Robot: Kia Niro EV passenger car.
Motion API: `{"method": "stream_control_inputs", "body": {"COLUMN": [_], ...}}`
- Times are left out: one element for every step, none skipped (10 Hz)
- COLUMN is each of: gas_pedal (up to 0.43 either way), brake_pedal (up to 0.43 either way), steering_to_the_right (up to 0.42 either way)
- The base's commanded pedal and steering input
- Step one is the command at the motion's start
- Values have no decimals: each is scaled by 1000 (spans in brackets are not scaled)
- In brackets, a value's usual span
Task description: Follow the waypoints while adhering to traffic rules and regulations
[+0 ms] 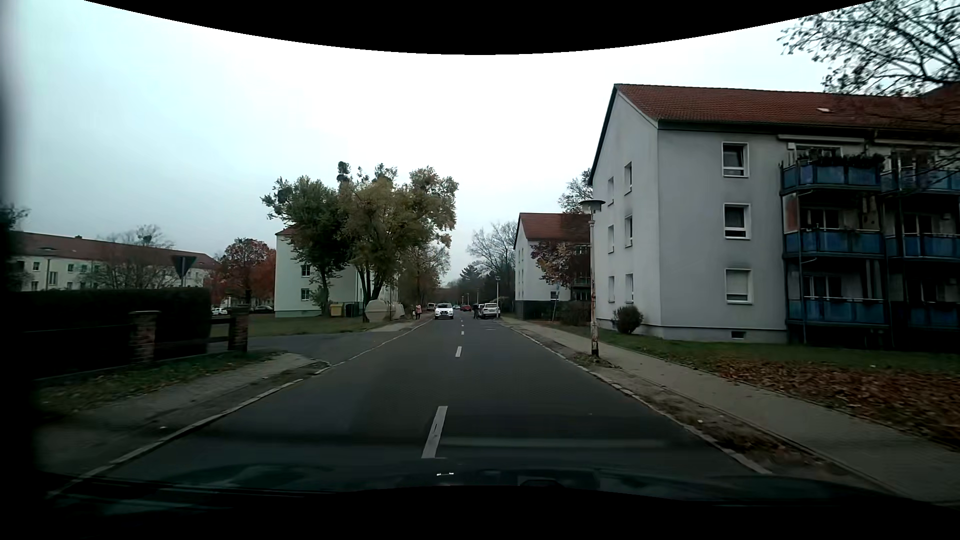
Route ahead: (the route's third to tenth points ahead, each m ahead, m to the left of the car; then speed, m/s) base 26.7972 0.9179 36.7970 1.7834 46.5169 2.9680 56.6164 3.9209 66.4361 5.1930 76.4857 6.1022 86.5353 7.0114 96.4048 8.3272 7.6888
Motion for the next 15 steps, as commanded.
{"method": "stream_control_inputs", "body": {"gas_pedal": [118, 118, 118, 118, 110, 110, 110, 98, 98, 87, 87, 79, 79, 47, 0], "brake_pedal": [0, 0, 0, 0, 0, 0, 0, 0, 0, 0, 0, 0, 0, 0, 0], "steering_to_the_right": [6, 4, 3, 2, 2, -1, -6, -11, -18, -21, -22, -22, -22, -22, -22]}}
